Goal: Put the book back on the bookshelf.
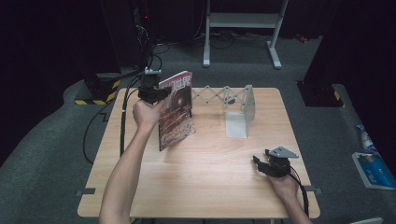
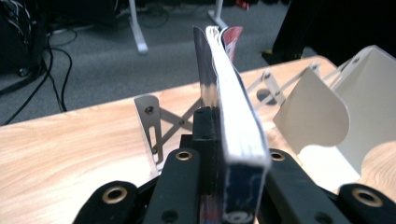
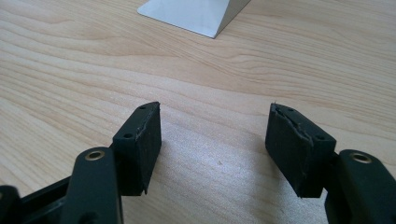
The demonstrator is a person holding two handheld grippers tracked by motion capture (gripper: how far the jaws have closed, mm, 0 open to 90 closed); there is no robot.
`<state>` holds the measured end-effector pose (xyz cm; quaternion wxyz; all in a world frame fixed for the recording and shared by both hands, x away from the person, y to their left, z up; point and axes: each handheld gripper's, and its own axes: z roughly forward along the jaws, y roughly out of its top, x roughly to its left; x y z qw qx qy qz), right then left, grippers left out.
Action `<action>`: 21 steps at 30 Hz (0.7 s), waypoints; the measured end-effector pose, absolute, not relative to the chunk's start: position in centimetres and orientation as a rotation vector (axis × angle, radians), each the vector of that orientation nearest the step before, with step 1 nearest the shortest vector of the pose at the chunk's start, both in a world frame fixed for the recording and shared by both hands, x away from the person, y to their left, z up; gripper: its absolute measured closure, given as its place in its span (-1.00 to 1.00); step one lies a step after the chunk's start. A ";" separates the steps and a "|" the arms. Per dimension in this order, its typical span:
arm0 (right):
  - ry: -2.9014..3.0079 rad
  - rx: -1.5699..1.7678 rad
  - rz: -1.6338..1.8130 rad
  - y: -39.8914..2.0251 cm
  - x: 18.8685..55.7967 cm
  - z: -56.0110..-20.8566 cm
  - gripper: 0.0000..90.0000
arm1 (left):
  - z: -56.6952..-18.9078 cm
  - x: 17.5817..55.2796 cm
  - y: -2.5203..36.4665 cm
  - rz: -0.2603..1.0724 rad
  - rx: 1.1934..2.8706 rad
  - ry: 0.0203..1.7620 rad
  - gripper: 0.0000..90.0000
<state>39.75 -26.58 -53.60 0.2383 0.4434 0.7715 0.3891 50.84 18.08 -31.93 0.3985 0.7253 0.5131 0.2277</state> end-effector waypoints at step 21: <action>2.116 1.210 1.066 -26.6 39.8 -53.6 -0.20 | -31.0 50.6 17.9 0.546 1.881 1.311 0.86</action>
